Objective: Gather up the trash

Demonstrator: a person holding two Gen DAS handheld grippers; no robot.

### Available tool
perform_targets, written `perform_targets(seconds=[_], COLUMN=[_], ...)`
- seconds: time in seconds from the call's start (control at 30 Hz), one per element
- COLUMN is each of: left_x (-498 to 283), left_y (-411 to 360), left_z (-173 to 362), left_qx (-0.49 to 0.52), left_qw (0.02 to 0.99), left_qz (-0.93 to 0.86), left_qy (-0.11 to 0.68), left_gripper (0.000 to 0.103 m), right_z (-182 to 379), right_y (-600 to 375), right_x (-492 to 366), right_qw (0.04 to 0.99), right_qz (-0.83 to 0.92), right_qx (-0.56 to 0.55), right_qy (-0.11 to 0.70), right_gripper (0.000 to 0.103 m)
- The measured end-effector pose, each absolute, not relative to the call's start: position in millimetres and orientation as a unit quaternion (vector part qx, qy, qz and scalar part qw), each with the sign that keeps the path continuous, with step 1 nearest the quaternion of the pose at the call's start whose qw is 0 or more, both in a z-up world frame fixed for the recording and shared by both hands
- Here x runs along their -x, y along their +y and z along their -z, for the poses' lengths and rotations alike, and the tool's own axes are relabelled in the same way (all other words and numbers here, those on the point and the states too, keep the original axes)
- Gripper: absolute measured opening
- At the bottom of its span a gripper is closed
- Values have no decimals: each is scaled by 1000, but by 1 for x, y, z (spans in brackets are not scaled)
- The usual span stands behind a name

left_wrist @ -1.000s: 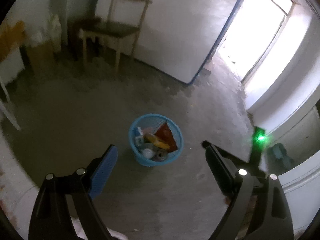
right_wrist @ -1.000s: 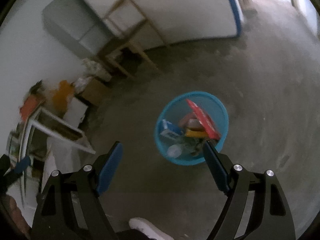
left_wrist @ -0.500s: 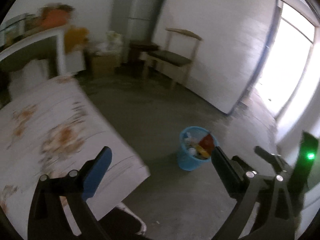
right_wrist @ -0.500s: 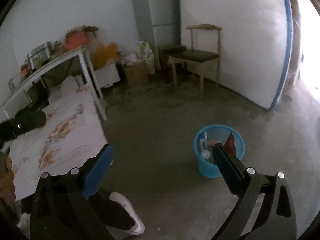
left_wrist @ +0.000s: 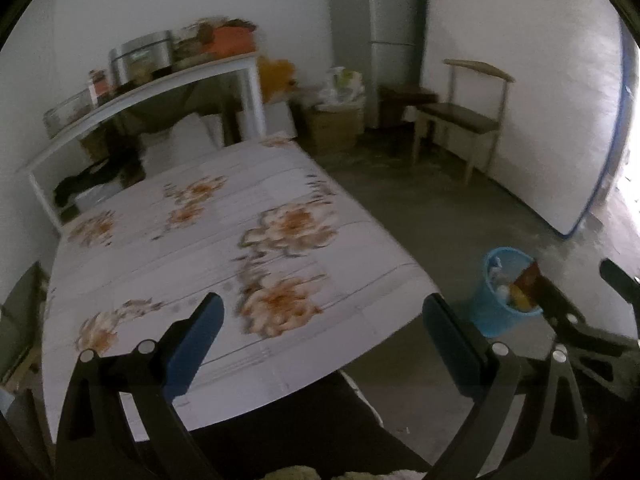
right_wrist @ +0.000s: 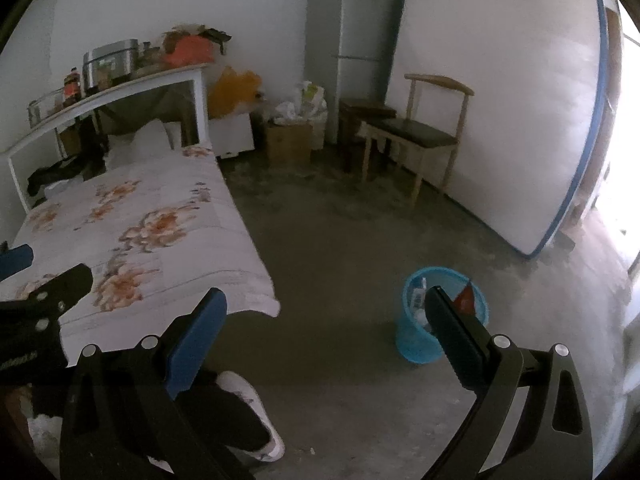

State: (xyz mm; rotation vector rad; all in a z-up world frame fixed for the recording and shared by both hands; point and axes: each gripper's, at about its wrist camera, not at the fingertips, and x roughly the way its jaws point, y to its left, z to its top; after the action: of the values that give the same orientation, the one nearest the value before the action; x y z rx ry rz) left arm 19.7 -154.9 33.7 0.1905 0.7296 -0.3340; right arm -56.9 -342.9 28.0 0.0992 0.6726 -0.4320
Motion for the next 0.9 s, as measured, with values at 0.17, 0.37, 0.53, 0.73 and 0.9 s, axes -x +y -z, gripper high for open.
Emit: perform_targets(seconds=[0.17,0.37,0.53,0.73,0.9], left_x=[-22,-30,-41,-50,-53], left_y=[-144,-133,-130,-133,-145], left_z=[-39,-43,-41,-37,-29], left_qx=[-85,-73,-59,-52,-69], left_qw=[919,923,921,917,907], left_qz=[157,143,130,128,138], left_qy=[350,349,364,375,391], left_gripper=[97,97,97,97,97], right_z=[-34,-34,-31,-25,-16], right_y=[-334,-334,-334,-344,-356], right_x=[60,56,50,47,48], right_qw=[917,912,912,908,901], right_qz=[220,224,219,224,235], right_qx=[-49,-61,-53,-51,-62], right_qy=[330,339,343,349,360], right_gripper=[95,95,95,95,95])
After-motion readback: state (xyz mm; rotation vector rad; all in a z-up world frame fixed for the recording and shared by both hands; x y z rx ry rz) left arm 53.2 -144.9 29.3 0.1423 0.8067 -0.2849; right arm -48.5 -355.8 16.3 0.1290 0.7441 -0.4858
